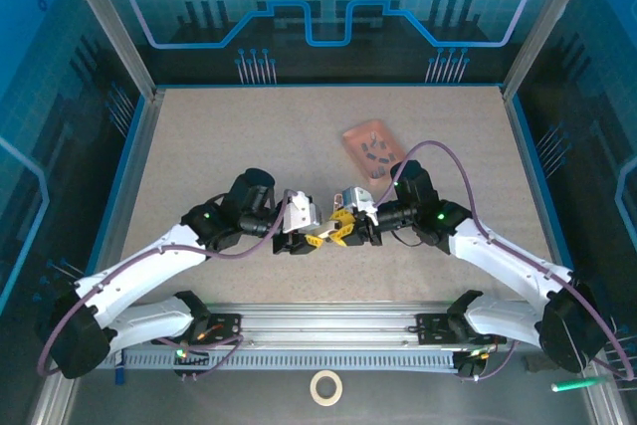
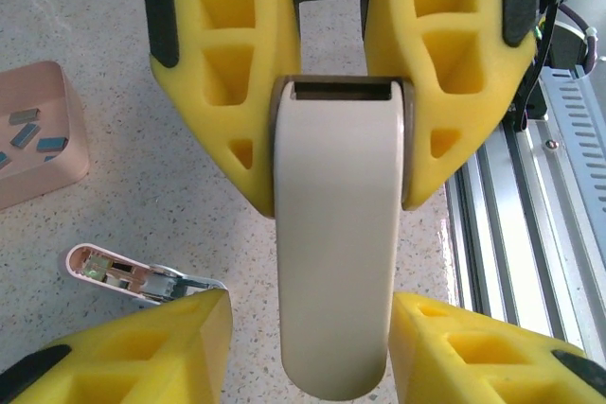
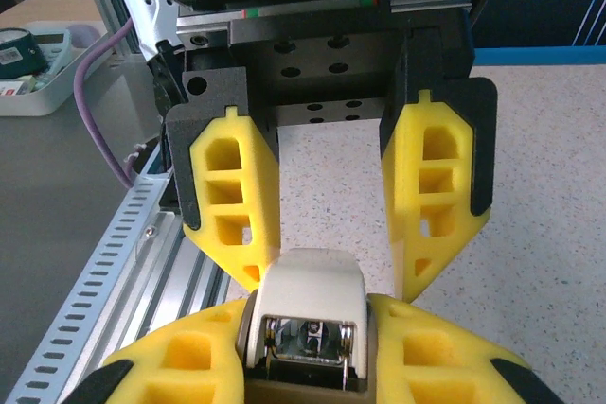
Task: Load the staples into the stapler
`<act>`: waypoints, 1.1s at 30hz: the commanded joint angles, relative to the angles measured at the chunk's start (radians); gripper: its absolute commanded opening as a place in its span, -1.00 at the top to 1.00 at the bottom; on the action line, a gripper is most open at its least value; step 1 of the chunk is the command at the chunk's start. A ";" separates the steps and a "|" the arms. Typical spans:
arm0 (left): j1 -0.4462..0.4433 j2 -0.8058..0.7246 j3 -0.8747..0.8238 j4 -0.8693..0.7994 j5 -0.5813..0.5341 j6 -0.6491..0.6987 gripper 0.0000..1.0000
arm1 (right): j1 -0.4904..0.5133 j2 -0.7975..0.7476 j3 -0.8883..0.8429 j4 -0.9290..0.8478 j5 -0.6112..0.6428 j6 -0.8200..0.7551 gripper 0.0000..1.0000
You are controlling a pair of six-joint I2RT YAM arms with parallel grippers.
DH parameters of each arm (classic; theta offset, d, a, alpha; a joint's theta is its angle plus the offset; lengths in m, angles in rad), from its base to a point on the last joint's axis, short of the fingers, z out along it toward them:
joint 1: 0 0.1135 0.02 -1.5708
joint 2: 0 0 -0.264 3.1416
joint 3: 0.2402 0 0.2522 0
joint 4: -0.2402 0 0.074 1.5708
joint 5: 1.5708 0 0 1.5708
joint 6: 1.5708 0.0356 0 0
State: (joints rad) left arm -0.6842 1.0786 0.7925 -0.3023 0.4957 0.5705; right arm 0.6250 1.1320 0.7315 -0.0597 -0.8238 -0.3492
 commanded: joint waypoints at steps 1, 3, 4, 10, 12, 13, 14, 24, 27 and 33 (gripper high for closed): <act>0.004 0.005 0.039 -0.009 0.043 0.035 0.10 | -0.008 0.010 0.037 0.015 -0.041 -0.012 0.81; 0.004 0.005 0.040 -0.010 0.041 0.037 0.14 | -0.008 0.012 0.040 0.015 -0.044 -0.012 0.81; 0.003 0.007 0.041 -0.013 0.040 0.037 0.15 | -0.008 0.013 0.042 0.015 -0.048 -0.011 0.81; 0.003 0.006 0.050 -0.017 0.035 0.035 0.43 | -0.009 0.016 0.039 0.044 -0.060 0.005 0.75; 0.004 0.009 0.055 -0.010 0.029 0.008 0.55 | -0.010 0.005 0.021 0.073 -0.030 0.034 0.38; 0.003 0.009 0.054 0.006 0.025 -0.017 0.58 | -0.010 -0.004 0.005 0.094 -0.008 0.052 0.21; 0.003 0.006 0.047 0.041 0.023 -0.064 0.60 | -0.011 -0.019 -0.028 0.128 0.022 0.075 0.11; 0.003 -0.036 -0.124 0.455 0.108 -0.506 0.66 | -0.047 -0.149 -0.264 0.468 0.140 0.257 -0.14; 0.003 -0.036 -0.126 0.468 0.098 -0.539 0.66 | -0.047 -0.159 -0.274 0.485 0.200 0.267 -0.18; 0.003 -0.036 -0.122 0.479 0.078 -0.569 0.67 | -0.047 -0.141 -0.279 0.566 0.233 0.318 -0.19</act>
State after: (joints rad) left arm -0.6834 1.0622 0.6701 0.1165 0.5579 0.0494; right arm 0.5880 0.9882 0.4629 0.4141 -0.6235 -0.0685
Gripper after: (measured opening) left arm 0.228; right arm 0.599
